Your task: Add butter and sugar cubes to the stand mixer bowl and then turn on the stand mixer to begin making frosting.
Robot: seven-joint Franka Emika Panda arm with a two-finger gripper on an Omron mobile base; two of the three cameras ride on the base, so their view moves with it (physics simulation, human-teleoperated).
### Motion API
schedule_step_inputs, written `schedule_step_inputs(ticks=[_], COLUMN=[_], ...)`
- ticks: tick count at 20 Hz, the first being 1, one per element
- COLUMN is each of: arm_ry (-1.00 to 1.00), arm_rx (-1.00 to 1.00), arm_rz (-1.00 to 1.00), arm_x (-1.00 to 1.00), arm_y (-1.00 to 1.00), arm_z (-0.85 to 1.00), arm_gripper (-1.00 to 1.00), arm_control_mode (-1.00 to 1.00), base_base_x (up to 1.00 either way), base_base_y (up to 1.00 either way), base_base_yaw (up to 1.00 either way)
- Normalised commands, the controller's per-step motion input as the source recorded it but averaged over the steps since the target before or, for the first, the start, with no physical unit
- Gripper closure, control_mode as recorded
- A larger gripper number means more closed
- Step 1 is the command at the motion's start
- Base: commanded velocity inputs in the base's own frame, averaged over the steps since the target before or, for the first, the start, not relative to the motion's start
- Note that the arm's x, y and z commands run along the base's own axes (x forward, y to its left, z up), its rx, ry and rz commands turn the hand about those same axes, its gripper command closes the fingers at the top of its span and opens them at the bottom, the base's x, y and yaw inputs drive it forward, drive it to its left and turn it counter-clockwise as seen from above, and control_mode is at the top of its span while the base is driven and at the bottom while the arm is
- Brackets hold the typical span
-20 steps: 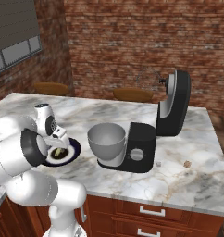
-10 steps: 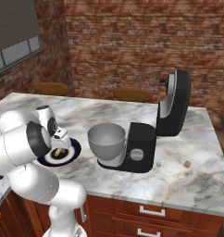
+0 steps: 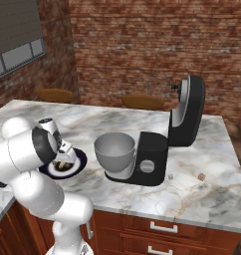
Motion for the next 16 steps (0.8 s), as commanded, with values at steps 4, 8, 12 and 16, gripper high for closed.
schedule_step_inputs(ticks=[4, 8, 12, 16], arm_ry=[0.0, -0.02, -0.12, -0.18], arm_rx=[0.0, 0.0, 0.0, 0.0], arm_rz=[0.0, 0.0, -0.01, 0.0], arm_x=[0.0, -0.02, -0.11, -0.12], arm_y=[0.0, 0.0, -0.17, -0.28], arm_z=[-0.18, -0.1, 0.08, 0.58], arm_gripper=[1.0, 1.0, 1.0, 1.0], arm_control_mode=[-1.0, -1.0, -1.0, -1.0], base_base_x=[0.0, 0.0, 0.0, 0.0], base_base_y=[0.0, 0.0, 0.0, 0.0], base_base_yaw=[0.0, 0.0, 0.0, 0.0])
